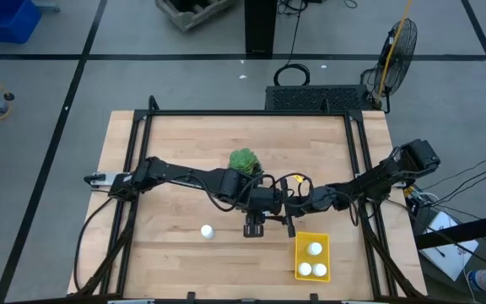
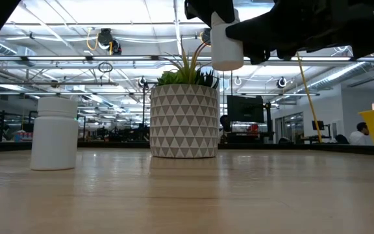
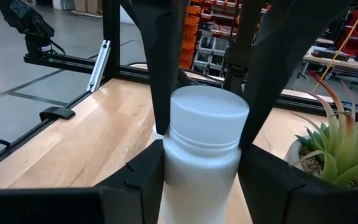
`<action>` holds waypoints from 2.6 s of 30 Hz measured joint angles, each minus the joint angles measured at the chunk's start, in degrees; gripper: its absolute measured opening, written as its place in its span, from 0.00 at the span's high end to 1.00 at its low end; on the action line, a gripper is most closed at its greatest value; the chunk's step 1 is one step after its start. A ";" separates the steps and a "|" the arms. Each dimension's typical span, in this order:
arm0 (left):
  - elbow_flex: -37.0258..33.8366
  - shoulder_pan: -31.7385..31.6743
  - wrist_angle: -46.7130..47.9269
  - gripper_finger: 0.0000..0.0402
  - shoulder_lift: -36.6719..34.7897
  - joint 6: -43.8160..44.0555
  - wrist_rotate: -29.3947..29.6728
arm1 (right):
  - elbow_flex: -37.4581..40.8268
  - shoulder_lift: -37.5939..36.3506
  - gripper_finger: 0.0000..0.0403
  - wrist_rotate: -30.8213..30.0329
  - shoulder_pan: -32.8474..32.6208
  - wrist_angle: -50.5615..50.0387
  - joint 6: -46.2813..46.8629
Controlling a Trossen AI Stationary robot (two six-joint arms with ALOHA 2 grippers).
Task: Pick and place pill bottles into a basket
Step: Put the white pill bottle into the bin
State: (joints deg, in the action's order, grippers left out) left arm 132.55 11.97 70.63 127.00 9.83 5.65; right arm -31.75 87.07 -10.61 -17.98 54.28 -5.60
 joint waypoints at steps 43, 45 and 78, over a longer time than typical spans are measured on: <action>0.00 3.77 8.23 0.51 -7.21 -3.85 9.52 | -0.17 -8.06 0.60 -0.07 -0.31 -7.99 0.12; -0.02 4.34 7.94 0.53 -7.08 -4.81 9.44 | -0.13 -8.72 0.60 -0.09 -0.42 -8.53 0.17; 0.00 -0.73 2.27 0.59 -21.27 -13.19 -11.22 | -0.13 -10.12 0.60 -1.36 -0.48 -12.20 -2.03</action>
State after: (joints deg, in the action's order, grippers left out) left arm 132.55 11.24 72.89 105.73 -3.36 -5.56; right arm -31.88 76.95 -11.97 -18.46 42.08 -7.63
